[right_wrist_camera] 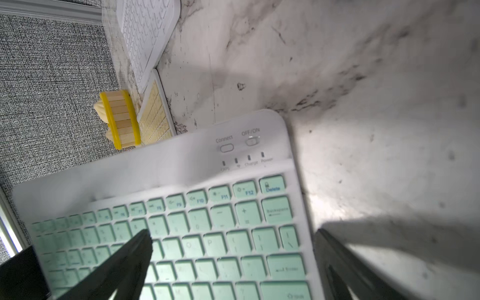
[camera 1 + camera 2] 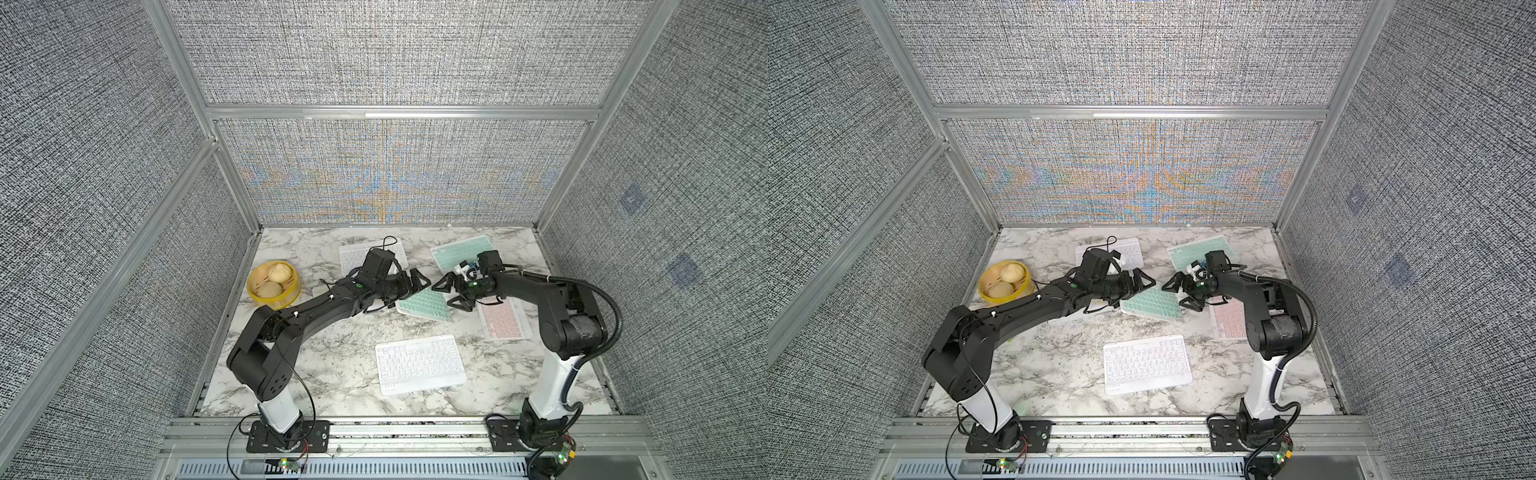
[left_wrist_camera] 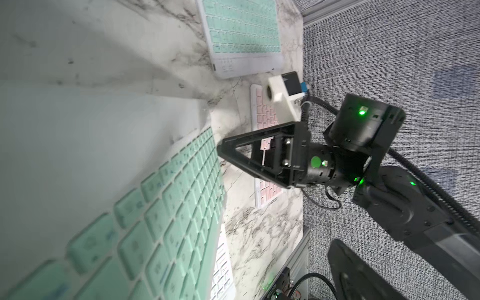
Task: Stack the numeric keypads
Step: Pick up the numeric keypad from the center of the board.
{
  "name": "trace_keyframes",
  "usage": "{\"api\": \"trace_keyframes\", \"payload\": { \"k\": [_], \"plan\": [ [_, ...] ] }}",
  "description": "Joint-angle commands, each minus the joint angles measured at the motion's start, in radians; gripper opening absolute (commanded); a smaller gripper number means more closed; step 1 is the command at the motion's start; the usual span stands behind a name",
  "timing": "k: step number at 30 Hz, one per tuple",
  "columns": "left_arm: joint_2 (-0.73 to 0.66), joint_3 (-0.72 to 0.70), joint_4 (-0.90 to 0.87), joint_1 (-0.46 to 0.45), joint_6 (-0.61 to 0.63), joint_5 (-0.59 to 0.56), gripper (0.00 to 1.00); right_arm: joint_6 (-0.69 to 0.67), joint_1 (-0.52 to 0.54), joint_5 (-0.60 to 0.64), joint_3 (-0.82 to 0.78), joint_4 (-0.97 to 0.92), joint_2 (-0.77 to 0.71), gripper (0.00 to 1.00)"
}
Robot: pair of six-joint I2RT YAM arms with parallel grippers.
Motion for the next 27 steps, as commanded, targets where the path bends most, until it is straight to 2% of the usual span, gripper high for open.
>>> {"api": "trace_keyframes", "payload": {
  "k": [1, 4, 7, 12, 18, 22, 27],
  "plan": [
    [-0.028, -0.008, -0.025, 0.012, 0.024, 0.016, 0.95, 0.021, 0.004, 0.072, -0.009, -0.089, 0.021, 0.99],
    [-0.047, -0.014, -0.054, 0.022, 0.027, 0.016, 0.88, 0.031, 0.005, 0.075, -0.009, -0.086, 0.027, 0.99],
    [-0.059, -0.024, -0.076, 0.027, 0.029, 0.013, 0.76, 0.044, 0.006, 0.077, -0.015, -0.075, 0.027, 0.99],
    [-0.052, -0.025, -0.107, 0.029, 0.019, 0.003, 0.43, 0.063, 0.008, 0.075, -0.015, -0.060, 0.004, 0.99],
    [-0.078, -0.045, -0.128, 0.029, 0.000, -0.038, 0.18, 0.071, 0.008, 0.074, -0.009, -0.065, -0.055, 0.99],
    [-0.119, -0.092, -0.090, 0.029, -0.032, -0.046, 0.09, 0.070, 0.008, 0.075, -0.001, -0.082, -0.122, 0.99],
    [-0.195, -0.185, 0.010, 0.029, -0.100, -0.027, 0.03, 0.048, 0.007, 0.100, 0.022, -0.148, -0.240, 0.99]
  ]
}}
